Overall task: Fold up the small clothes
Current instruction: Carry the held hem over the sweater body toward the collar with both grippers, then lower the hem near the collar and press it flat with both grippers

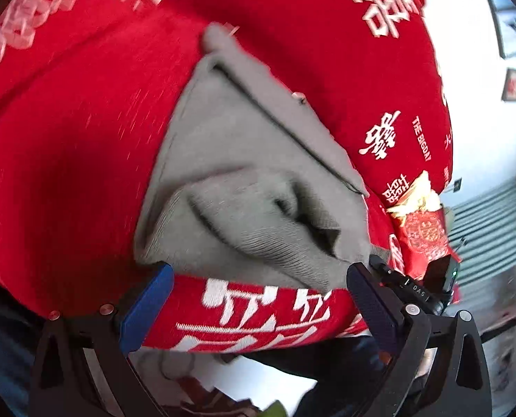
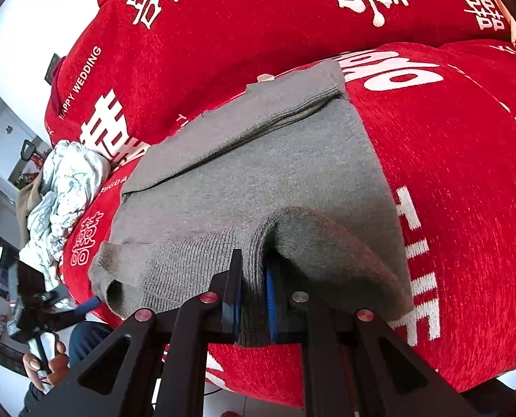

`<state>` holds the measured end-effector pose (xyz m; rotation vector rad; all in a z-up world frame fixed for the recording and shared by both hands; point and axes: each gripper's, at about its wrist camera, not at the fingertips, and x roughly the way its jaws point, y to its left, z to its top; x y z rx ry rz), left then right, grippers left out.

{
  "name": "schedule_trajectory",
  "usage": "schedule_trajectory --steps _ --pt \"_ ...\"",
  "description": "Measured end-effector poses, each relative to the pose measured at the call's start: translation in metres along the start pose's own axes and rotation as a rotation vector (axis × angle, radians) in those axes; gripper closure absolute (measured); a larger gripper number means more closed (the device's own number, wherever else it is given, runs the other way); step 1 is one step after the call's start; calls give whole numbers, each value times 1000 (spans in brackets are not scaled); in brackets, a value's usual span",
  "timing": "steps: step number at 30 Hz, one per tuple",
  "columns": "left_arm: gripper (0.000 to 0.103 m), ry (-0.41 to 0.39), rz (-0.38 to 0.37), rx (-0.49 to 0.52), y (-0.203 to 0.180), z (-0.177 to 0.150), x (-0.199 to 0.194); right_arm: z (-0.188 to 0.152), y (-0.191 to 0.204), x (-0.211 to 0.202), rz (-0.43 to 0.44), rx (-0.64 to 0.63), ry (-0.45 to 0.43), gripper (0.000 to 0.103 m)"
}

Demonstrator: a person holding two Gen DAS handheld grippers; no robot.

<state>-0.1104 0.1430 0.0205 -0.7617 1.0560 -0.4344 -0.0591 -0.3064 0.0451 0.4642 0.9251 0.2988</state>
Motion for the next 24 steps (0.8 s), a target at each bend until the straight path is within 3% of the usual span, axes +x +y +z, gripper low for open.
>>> schedule_trajectory --steps 5,8,15,20,22,24 --pt "3 -21 -166 -154 6 5 8 -1 0 4 -12 -2 10 91" --pt "3 -58 -218 -180 -1 10 7 -1 1 3 -12 -2 11 91" --pt "3 -61 -198 -246 -3 21 14 0 4 5 -21 -14 17 91" --pt "3 -55 -269 -496 37 24 28 2 4 8 -23 -14 28 90" --pt "3 -29 -239 -527 35 28 30 3 5 10 -25 -15 36 90" --pt "13 33 -155 -574 31 34 34 5 5 12 -26 -16 45 89"
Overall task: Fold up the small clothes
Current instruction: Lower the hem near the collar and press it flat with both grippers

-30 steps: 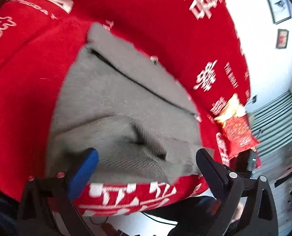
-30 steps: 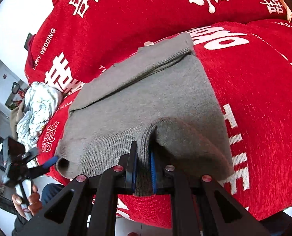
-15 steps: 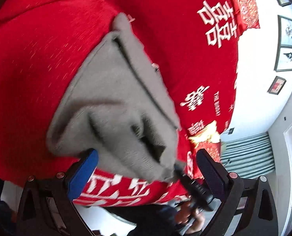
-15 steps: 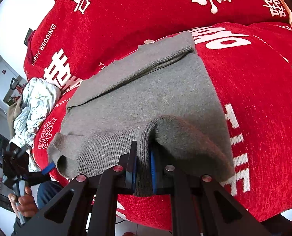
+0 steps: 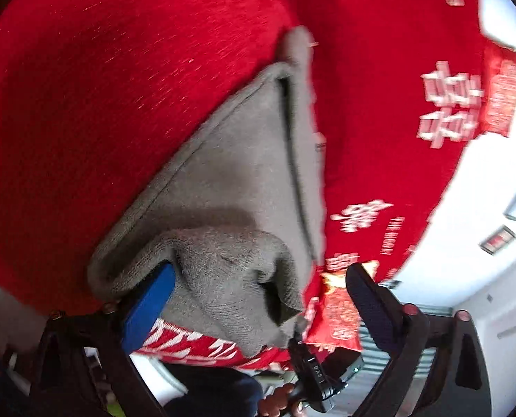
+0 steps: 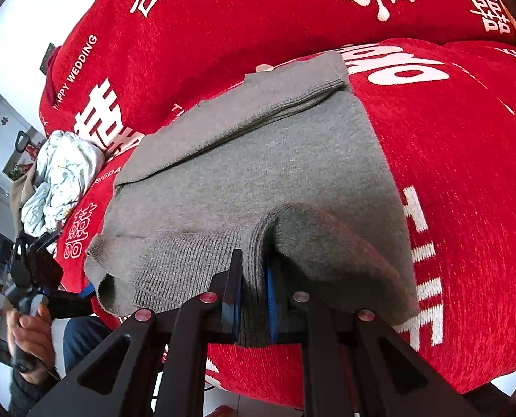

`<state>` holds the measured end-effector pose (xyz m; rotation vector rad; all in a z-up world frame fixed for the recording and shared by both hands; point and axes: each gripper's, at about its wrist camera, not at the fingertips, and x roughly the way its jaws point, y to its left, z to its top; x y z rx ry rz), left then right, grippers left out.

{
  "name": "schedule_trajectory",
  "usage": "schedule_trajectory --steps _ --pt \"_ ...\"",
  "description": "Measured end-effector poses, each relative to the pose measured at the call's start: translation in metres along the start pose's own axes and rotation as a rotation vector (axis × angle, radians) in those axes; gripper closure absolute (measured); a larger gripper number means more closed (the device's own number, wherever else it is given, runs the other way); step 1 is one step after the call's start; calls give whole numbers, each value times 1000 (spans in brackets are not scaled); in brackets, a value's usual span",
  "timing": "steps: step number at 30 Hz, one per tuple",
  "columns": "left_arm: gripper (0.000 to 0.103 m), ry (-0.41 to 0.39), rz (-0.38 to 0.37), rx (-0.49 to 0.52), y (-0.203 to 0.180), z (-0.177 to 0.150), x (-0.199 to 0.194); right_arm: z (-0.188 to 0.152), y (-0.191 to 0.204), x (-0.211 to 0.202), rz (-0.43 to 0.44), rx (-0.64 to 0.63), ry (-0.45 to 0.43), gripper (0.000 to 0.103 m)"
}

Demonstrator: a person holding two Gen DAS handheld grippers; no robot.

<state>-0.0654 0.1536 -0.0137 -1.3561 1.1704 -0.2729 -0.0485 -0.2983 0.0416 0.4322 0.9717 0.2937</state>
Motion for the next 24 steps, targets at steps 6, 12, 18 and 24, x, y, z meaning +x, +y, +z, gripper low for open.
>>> schedule_trajectory --steps 6,12,18,24 --pt "88 126 182 -102 0 20 23 3 -1 8 9 0 20 87" --pt "96 35 247 147 -38 1 16 1 3 2 1 -57 4 90" --pt "96 -92 161 322 -69 -16 -6 3 -1 -27 58 -14 -74 91" --pt "96 -170 103 456 -110 -22 -6 17 10 -45 58 -7 -159 91"
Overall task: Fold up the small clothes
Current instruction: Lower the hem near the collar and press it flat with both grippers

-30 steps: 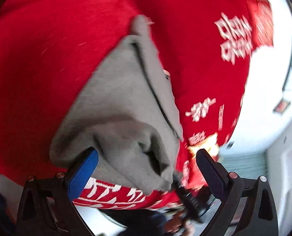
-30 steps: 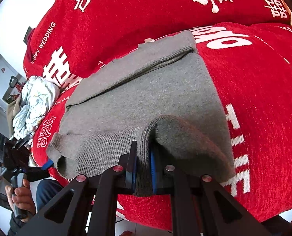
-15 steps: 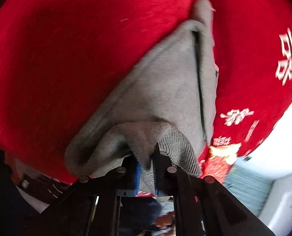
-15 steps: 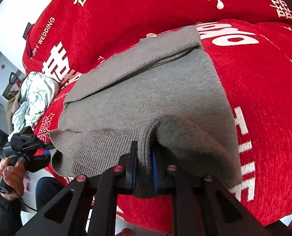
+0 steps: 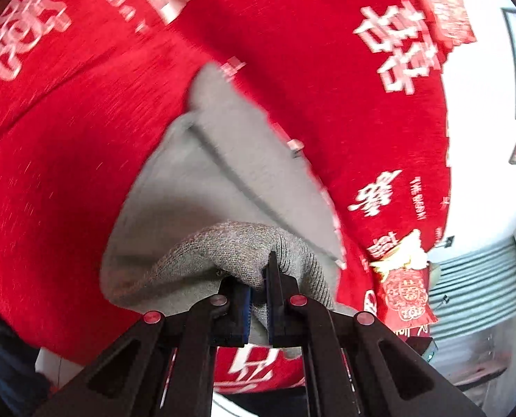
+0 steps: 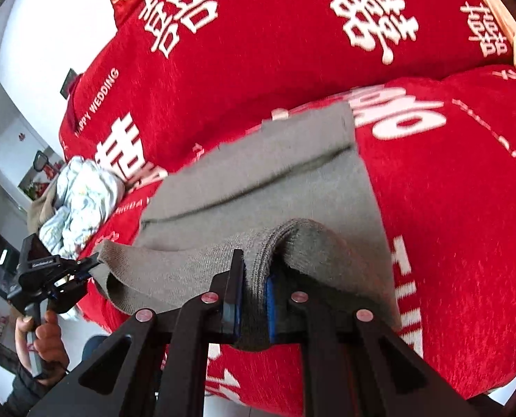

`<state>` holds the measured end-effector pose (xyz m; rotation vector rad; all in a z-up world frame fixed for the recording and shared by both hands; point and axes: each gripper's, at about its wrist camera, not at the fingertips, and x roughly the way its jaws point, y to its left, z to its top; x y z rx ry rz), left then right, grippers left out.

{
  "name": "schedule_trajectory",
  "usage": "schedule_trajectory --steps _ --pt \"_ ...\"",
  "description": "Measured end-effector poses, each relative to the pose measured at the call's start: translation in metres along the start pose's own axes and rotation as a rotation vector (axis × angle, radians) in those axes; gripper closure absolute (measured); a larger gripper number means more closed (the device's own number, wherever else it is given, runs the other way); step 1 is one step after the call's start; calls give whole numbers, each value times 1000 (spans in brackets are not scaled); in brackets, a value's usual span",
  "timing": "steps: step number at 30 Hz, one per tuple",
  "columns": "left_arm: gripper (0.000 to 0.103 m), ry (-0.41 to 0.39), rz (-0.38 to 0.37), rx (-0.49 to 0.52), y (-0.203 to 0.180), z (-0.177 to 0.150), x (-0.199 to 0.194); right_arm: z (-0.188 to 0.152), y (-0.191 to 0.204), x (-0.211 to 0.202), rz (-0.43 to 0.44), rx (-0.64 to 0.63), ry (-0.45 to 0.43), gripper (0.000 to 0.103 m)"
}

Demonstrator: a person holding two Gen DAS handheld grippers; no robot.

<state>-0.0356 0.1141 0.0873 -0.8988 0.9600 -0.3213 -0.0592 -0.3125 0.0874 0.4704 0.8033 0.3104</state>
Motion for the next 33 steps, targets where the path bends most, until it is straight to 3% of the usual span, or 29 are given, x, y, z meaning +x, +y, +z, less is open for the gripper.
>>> schedule_trajectory --steps 5,17,33 --pt "96 -20 -19 47 -21 19 0 22 1 0 5 34 -32 91" --pt "96 -30 -41 74 -32 50 10 66 15 6 -9 24 -66 91" --pt "96 -15 36 141 -54 95 49 121 8 56 -65 48 -27 91"
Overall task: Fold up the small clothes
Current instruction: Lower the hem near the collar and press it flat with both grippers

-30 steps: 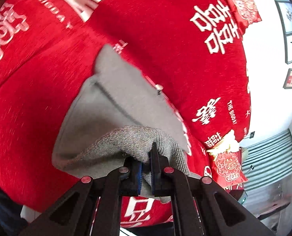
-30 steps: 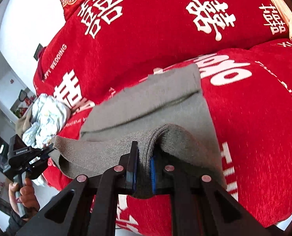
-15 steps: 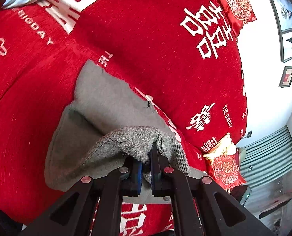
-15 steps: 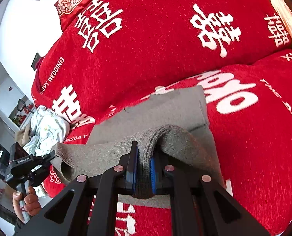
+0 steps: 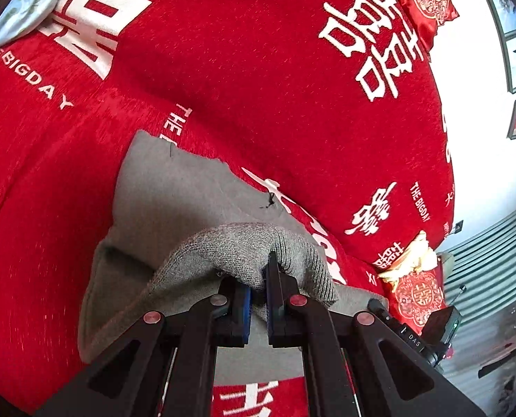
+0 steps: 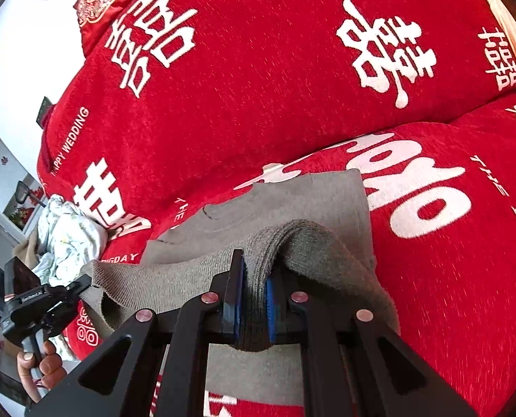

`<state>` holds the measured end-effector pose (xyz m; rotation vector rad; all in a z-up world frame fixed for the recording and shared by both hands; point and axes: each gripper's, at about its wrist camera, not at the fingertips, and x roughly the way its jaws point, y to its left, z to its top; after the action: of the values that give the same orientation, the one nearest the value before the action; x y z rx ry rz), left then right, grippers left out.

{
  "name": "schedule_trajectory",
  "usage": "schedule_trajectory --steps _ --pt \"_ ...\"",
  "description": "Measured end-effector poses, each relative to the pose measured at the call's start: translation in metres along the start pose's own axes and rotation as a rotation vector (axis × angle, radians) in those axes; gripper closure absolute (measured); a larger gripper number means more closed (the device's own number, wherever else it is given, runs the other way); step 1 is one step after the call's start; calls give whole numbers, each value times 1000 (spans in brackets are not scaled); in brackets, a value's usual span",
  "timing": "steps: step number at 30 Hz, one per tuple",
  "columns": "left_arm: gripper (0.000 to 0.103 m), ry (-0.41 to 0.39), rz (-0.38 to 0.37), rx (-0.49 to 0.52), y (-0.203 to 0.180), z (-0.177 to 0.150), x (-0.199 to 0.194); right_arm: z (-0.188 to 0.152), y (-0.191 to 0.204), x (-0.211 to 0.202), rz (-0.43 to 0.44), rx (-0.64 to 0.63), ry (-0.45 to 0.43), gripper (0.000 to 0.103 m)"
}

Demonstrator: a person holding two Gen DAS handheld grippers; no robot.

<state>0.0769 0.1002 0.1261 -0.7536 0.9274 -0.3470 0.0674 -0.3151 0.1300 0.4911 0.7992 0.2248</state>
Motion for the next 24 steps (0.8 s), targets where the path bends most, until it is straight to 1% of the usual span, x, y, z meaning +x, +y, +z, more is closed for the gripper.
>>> schedule_trajectory --steps 10,24 --pt "96 22 21 -5 6 22 26 15 -10 30 -19 34 22 91" --pt "96 52 51 -33 21 49 71 37 -20 73 -48 42 60 91"
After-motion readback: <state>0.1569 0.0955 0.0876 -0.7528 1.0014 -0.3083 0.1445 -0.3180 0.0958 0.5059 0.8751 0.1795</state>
